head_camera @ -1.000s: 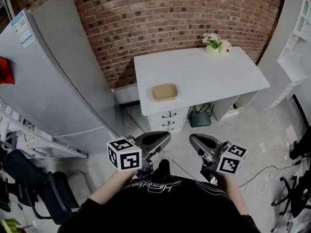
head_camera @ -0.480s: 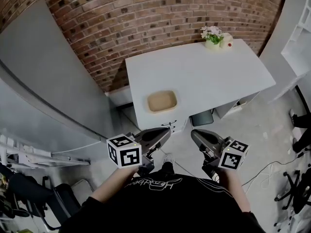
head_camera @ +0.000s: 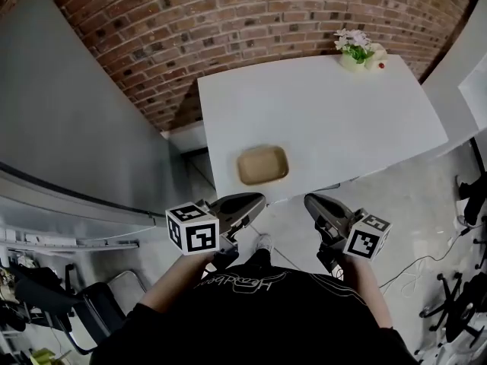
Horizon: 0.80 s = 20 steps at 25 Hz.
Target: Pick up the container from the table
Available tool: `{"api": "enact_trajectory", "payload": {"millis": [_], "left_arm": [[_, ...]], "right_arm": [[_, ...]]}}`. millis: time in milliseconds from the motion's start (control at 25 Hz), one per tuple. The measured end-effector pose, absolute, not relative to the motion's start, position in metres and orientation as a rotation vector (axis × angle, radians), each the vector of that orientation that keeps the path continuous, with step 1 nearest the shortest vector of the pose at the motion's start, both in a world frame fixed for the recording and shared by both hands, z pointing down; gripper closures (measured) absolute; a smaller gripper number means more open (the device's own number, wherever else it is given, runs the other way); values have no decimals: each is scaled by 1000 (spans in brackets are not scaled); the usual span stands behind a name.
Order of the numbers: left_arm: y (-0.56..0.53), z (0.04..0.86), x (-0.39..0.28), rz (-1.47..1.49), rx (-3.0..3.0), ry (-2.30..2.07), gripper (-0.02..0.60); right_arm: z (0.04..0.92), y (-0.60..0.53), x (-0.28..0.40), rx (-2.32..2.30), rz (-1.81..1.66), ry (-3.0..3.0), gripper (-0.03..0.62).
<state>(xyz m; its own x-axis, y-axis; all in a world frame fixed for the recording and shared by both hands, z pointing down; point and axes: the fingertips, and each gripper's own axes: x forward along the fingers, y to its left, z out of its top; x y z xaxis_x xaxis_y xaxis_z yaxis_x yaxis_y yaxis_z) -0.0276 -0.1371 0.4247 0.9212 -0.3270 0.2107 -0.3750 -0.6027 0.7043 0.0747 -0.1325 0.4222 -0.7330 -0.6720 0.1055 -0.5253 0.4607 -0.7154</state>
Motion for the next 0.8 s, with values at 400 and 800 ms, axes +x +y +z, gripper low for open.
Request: {"api": "enact_trajectory", "payload": {"millis": [400,800], "left_arm": [[-201,482,-61,152,2126,-622,574],[-239,532,-83,219,1987,-718,525]], "right_arm": [[463,-190,72,-1086,-1238,2493,588],[511,-221,82,-1152,-1374,2456,572]]}}
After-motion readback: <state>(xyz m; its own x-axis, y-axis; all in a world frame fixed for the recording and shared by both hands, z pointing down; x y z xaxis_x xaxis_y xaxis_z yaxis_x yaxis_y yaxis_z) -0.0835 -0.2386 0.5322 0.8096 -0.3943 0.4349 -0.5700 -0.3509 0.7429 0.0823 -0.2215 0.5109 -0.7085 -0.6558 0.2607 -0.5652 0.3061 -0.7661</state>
